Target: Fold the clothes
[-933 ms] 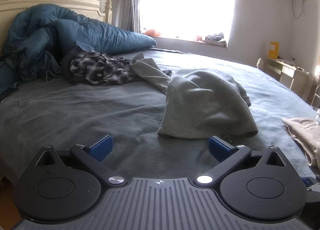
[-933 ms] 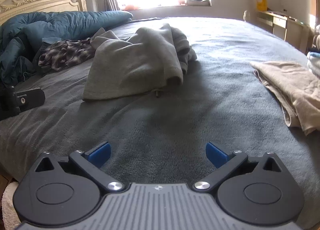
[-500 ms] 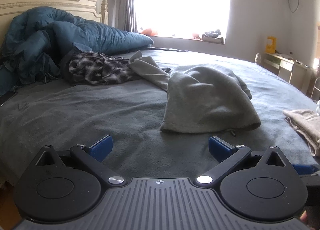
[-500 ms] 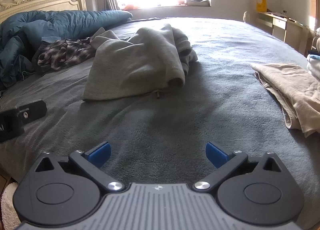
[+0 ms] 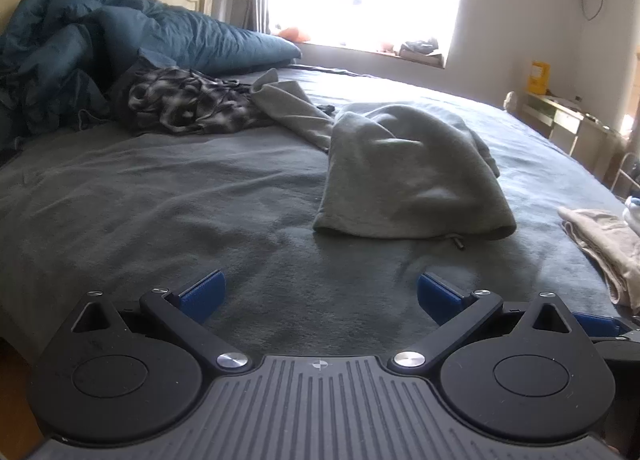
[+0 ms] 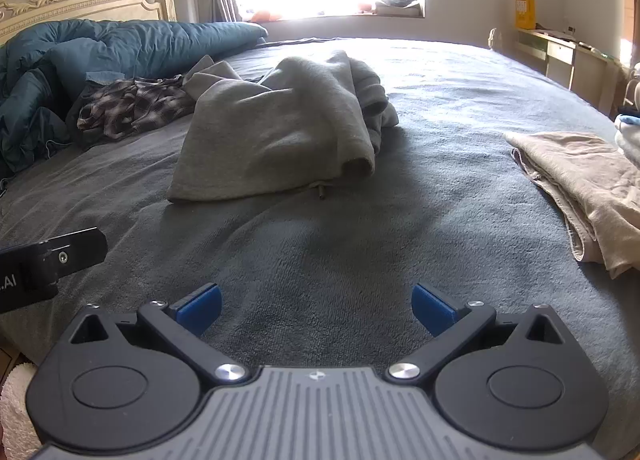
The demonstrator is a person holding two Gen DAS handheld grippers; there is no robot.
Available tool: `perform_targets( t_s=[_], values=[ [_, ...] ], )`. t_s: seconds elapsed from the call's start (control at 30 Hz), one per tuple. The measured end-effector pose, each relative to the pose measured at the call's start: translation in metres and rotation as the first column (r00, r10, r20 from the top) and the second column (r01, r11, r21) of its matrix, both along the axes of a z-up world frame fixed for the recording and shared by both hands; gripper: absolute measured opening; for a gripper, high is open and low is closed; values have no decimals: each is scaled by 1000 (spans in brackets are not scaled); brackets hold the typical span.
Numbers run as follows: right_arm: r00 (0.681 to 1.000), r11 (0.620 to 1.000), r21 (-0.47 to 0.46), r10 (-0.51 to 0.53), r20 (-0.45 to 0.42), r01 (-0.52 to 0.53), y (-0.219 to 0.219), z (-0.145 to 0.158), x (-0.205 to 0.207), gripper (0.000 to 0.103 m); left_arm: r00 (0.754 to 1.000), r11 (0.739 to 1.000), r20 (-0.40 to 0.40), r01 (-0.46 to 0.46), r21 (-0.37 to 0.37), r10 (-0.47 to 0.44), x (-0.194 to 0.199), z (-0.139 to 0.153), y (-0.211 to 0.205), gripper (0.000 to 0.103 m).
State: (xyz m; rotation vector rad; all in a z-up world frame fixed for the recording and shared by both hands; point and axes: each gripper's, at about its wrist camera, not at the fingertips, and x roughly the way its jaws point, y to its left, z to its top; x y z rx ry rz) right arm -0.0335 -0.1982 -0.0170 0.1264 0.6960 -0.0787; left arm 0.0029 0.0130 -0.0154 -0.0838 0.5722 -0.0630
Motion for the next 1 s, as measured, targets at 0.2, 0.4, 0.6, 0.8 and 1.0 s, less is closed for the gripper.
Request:
perform_targets(
  t_s=[0.2,0.4,0.6,0.8,1.0],
  values=[
    [1000,1000,9,-1,-5,1,-1,-1,-1,103,1000,999,-9,15,-45,-15,-1,2,3,103],
    [1000,1000,8,0,-11,0,0,-1,-2,103,1000,999,-2,4,-33,-4,-2,3,1,103],
    [1000,1000,8,-3,-7,3,0,1,-3,103,1000,1000,9,-17,-5,17,-2,3,0,103],
    [1000,1000,5,-5,-6,5,0,2,-3,103,1000,1000,3,-20,-3,20,-3,1,1,103],
    [1000,1000,4,-6,-5,7,0,2,-3,103,1000,1000,2,-12,-2,12,-3,0,1,103]
  ],
)
